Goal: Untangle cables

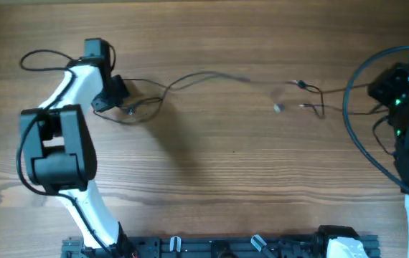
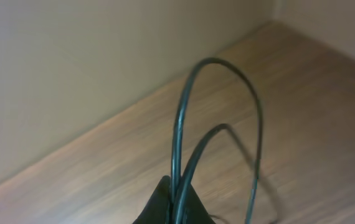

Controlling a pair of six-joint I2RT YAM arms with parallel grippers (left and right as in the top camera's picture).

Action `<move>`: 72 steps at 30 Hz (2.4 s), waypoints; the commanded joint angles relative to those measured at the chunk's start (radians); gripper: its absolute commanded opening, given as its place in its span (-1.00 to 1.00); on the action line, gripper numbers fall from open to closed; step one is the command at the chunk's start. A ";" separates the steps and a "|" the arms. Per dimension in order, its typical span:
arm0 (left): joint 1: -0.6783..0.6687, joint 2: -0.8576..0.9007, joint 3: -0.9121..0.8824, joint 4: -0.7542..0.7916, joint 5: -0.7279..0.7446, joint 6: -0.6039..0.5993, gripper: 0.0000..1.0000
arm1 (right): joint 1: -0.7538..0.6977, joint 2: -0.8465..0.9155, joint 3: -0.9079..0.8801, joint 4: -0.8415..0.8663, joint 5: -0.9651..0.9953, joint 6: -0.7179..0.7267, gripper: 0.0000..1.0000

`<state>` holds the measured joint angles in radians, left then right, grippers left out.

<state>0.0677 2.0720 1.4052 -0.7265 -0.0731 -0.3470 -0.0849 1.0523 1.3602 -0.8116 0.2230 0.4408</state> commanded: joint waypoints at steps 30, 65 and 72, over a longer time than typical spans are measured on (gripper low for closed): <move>0.000 -0.014 -0.065 0.031 0.107 -0.010 -0.74 | -0.042 0.311 0.001 0.444 0.431 -0.020 -0.91; -0.188 -0.548 -0.064 -0.124 0.348 0.078 1.00 | -0.763 0.771 -0.001 -0.088 -0.240 0.563 0.99; -0.170 -0.573 -0.064 -0.121 0.307 0.029 1.00 | -0.705 0.666 0.000 -0.137 -0.532 0.364 1.00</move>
<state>-0.1169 1.5387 1.3437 -0.8806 0.2527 -0.2752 -0.8352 1.8107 1.3563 -0.9352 -0.2066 0.8364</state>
